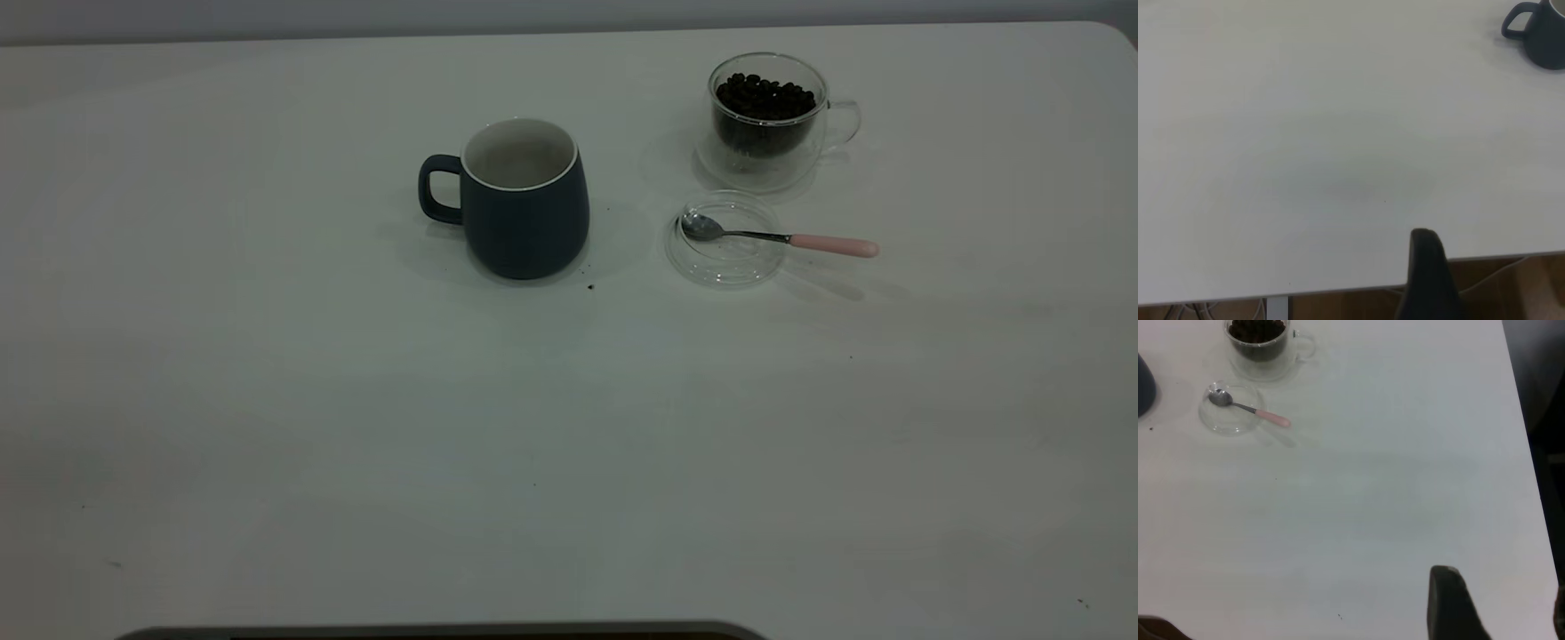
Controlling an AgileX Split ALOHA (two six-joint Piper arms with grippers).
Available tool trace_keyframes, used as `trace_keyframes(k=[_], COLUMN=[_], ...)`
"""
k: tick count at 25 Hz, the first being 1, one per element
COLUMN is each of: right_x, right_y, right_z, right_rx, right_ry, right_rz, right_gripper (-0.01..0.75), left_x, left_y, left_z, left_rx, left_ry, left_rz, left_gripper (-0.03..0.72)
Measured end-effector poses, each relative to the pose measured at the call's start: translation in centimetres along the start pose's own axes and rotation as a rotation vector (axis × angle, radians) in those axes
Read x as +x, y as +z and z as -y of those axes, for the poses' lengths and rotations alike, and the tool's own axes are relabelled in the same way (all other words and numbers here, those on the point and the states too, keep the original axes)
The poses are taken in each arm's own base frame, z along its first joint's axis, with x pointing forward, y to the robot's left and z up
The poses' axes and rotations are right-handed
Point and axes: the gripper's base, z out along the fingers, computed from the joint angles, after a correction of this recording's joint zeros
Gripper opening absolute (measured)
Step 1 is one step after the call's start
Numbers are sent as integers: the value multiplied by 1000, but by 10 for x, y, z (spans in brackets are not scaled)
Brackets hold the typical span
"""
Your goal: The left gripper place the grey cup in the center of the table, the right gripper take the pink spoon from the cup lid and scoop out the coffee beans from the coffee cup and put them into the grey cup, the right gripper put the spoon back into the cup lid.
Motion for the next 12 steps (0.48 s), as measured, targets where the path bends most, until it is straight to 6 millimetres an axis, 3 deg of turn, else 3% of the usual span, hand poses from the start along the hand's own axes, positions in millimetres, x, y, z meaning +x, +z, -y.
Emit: trace_keyframes(k=[12], right_x=[0], right_y=[0], right_z=[0], right_rx=[1], right_ry=[0], right_rz=[0], right_gripper=[343], left_x=[0], left_y=[0], left_z=[0], left_rx=[0], left_ry=[0], left_rz=[0], left_gripper=[565])
